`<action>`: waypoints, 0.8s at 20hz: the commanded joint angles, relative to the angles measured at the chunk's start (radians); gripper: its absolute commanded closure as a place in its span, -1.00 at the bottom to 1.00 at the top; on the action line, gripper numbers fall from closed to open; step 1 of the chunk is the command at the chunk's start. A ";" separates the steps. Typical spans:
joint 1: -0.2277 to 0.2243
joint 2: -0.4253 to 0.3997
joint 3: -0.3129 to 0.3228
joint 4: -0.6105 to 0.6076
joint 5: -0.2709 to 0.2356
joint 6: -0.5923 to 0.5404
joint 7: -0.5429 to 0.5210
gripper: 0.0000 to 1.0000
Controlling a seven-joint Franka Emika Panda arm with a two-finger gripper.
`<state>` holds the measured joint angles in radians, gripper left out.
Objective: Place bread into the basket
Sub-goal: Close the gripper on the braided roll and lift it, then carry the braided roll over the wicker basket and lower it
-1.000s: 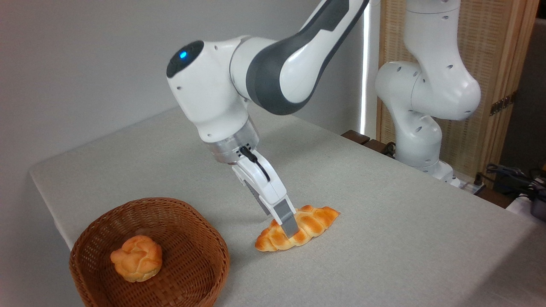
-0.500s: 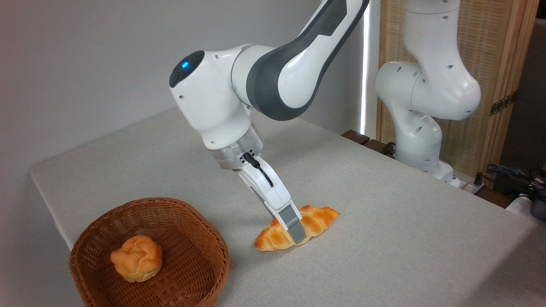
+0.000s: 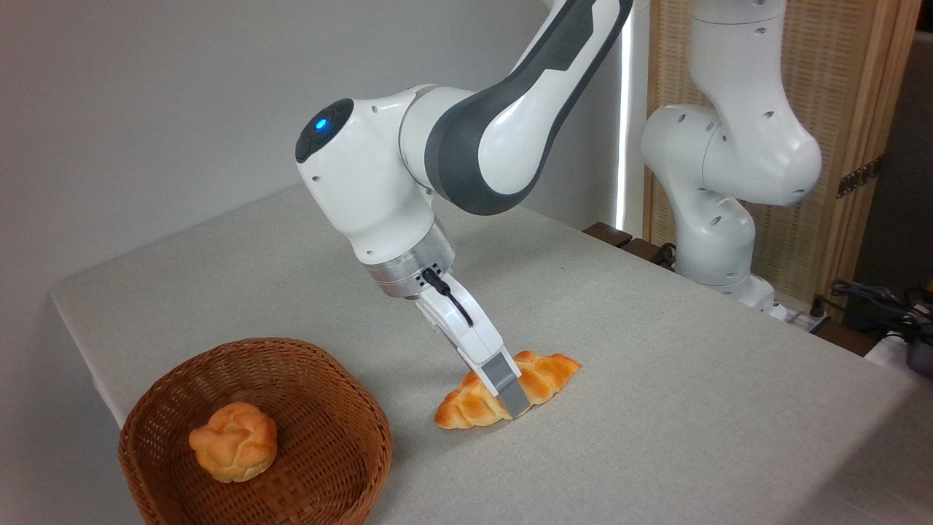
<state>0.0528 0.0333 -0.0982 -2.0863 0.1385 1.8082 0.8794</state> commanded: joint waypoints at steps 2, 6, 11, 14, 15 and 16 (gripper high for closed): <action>0.009 -0.001 -0.008 -0.006 0.012 0.011 0.007 0.24; 0.010 -0.004 -0.006 -0.001 0.012 -0.006 0.009 0.24; 0.010 -0.013 -0.005 0.165 0.001 -0.180 0.018 0.24; 0.010 0.005 -0.005 0.285 -0.029 -0.196 0.013 0.22; 0.010 0.026 -0.005 0.331 -0.048 -0.195 0.012 0.20; 0.010 0.052 -0.005 0.383 -0.060 -0.194 0.010 0.19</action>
<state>0.0553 0.0199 -0.0983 -1.8518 0.1229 1.6496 0.8795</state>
